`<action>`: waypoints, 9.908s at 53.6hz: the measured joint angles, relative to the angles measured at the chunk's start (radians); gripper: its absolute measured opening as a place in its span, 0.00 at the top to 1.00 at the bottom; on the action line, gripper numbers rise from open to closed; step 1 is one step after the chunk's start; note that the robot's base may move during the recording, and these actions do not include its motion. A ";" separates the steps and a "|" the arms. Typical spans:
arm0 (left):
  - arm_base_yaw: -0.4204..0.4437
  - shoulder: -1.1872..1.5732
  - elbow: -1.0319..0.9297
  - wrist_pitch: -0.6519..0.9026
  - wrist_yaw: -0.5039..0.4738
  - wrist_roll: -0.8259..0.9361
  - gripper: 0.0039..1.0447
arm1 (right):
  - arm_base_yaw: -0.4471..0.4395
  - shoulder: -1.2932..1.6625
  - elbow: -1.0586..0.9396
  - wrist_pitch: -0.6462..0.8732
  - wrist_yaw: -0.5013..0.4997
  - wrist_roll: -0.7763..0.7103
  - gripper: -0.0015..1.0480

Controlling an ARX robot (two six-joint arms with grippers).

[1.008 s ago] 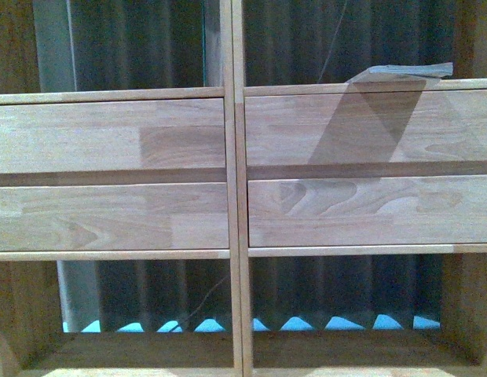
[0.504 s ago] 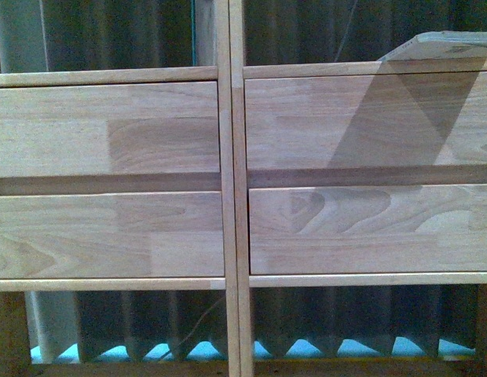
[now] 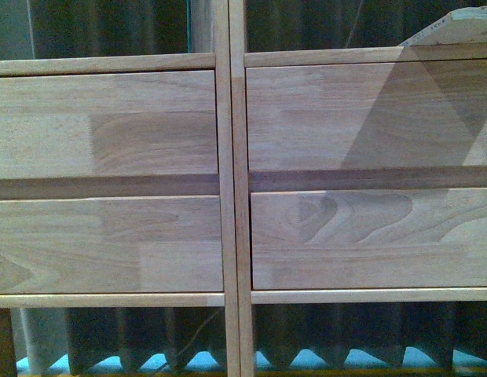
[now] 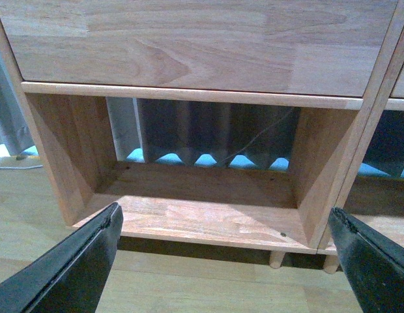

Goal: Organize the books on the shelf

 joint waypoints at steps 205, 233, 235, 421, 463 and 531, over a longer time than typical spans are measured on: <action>0.000 -0.001 0.000 0.000 0.000 0.000 0.07 | 0.006 1.759 1.164 0.272 0.325 1.450 0.07; 0.000 -0.001 0.000 0.000 0.000 0.000 0.07 | -0.006 1.725 1.121 0.287 0.329 1.453 0.85; 0.000 -0.001 0.000 0.000 0.000 0.000 0.07 | -0.006 1.714 1.116 0.288 0.329 1.453 0.90; -0.274 1.280 0.775 1.151 0.439 -1.254 0.07 | 0.496 1.090 0.968 0.591 0.035 0.750 0.93; -0.289 1.298 0.855 1.103 0.377 -1.213 0.49 | 0.633 1.058 0.910 0.596 0.080 0.789 0.93; 0.033 1.164 0.855 0.816 0.528 -0.742 0.94 | -0.116 1.043 0.778 0.605 0.061 0.301 0.07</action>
